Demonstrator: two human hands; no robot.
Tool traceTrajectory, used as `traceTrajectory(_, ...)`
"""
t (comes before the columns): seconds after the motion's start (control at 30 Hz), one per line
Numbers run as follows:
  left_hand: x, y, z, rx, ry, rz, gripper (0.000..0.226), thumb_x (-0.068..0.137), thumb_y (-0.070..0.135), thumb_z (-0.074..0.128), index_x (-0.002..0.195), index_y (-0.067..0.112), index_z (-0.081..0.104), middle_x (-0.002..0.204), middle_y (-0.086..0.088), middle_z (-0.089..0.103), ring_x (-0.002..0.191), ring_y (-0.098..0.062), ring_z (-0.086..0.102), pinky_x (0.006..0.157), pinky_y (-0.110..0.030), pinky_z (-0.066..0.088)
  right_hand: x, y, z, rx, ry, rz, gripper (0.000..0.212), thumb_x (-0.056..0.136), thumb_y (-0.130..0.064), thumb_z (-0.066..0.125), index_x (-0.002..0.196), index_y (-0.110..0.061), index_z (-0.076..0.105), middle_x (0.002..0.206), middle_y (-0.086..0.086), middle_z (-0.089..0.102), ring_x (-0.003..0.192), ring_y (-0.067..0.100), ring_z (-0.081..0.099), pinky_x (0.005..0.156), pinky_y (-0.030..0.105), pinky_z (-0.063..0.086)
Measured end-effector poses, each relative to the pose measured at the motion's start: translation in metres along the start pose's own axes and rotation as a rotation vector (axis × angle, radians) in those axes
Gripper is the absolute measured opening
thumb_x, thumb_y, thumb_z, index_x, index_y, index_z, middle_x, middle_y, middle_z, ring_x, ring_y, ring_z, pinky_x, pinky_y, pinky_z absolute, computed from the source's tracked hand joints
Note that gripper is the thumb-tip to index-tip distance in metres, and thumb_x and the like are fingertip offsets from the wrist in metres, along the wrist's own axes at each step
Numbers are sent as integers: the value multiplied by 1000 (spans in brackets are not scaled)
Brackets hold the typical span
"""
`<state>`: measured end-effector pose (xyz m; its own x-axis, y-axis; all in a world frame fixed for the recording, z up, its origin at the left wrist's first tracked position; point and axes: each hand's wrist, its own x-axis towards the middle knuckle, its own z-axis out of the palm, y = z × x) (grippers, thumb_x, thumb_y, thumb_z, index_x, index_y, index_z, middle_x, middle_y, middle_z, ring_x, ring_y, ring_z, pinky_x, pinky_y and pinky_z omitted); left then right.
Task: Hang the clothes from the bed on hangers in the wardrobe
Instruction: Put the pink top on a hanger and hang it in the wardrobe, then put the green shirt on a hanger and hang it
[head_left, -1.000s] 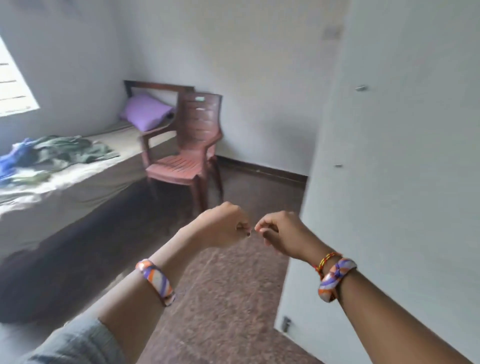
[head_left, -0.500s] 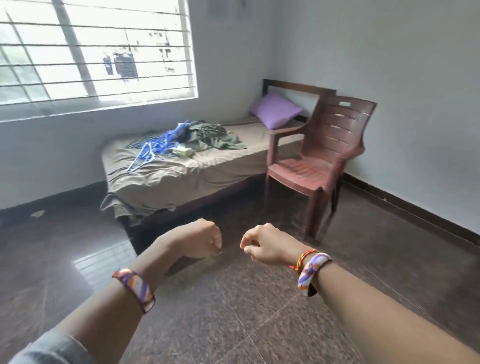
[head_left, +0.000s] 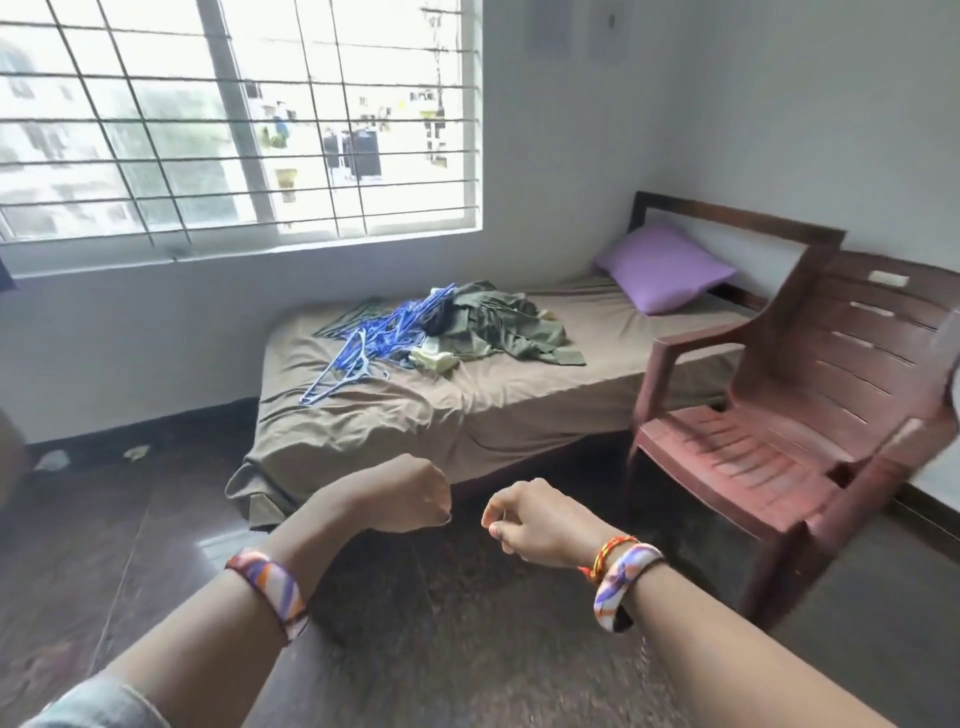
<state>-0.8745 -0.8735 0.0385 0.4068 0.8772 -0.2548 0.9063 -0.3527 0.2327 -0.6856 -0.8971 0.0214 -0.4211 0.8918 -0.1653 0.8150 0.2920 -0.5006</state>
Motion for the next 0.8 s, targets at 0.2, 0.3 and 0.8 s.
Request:
traceTrajectory(0.2, 94, -60, -38, -3, 1, -123, 20, 91, 31, 53, 101, 20, 67, 108, -2, 66, 94, -16, 58, 88, -27, 45, 116, 24, -38, -31, -49, -85, 22, 92, -19, 50, 104, -18, 68, 93, -1, 65, 76, 9, 50, 79, 24, 43)
traceTrajectory(0.3, 151, -98, -55, 32, 40, -122, 24, 90, 28, 53, 103, 13, 68, 105, -3, 66, 92, -15, 57, 75, -17, 42, 188, 42, -53, -32, -43, -103, 22, 91, -19, 51, 104, -18, 69, 83, -8, 56, 75, 11, 52, 79, 24, 43)
traceTrajectory(0.8, 497, -248, -155, -127, -107, -156, 27, 93, 23, 51, 111, 9, 66, 112, -7, 65, 85, -13, 50, 85, -22, 44, 538, 151, -149, -52, -111, -13, 24, 91, -19, 51, 109, -17, 67, 110, 8, 67, 100, 24, 63, 86, 33, 50)
